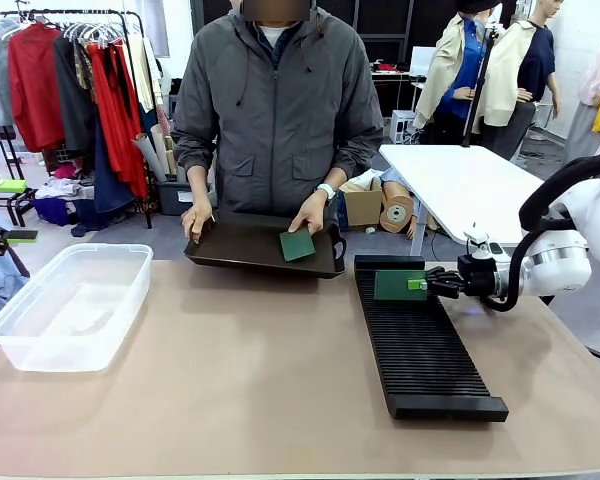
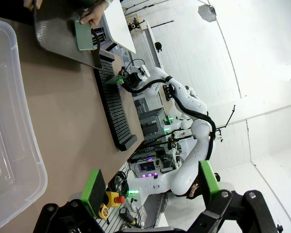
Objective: Sort PCBs into racks and boxes based on the side picked up.
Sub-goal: If the short side of the Blank PCB is picked up, insert it into the PCB Rack ; if the long side is picked up, place it in the Organizing box.
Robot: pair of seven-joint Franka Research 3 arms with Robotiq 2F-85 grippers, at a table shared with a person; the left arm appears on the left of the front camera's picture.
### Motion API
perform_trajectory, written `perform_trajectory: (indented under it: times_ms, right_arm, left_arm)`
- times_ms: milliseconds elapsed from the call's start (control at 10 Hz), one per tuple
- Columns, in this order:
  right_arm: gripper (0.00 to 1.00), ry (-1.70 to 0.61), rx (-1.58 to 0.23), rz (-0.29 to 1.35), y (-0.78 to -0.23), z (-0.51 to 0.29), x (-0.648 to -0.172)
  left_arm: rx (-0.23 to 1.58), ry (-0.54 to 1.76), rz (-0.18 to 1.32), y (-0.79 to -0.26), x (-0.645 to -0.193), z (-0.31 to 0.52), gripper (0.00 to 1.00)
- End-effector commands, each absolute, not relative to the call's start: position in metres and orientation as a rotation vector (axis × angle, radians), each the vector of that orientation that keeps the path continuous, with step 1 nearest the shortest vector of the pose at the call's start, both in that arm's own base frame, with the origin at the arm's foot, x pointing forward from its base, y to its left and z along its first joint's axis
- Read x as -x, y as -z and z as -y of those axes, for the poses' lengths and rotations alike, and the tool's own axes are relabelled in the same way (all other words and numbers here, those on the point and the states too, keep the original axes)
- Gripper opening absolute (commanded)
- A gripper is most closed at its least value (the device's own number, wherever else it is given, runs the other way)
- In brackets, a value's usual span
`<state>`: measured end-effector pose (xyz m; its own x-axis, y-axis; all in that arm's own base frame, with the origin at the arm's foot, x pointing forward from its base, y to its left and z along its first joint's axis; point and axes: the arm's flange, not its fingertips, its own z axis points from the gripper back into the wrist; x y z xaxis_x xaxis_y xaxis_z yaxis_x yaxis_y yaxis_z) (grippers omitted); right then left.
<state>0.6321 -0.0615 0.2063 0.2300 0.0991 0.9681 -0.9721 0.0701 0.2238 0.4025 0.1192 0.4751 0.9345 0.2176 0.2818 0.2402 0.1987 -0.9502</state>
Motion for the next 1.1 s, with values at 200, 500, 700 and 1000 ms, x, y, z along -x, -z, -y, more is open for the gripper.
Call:
perform_trajectory:
  times_ms: [200, 500, 700, 1000]
  right_arm:
    - [0.0, -1.072, -1.154, 0.995, -0.189, 0.065, -0.636]
    - [0.0, -1.069, -1.152, 1.012, -0.196, 0.067, -0.633]
    - [0.0, -1.077, -1.16, 1.015, -0.199, 0.066, -0.633]
    - [0.35, -1.07, -1.188, 1.002, -0.2, 0.064, -0.637]
  left_arm:
    - [1.388, 0.013, 0.392, -0.476, -0.401, -0.119, 1.0]
    - [1.388, 0.013, 0.392, -0.476, -0.401, -0.119, 1.0]
    - [1.388, 0.013, 0.392, -0.476, -0.401, -0.119, 1.0]
    - [1.388, 0.013, 0.392, -0.476, -0.401, -0.119, 1.0]
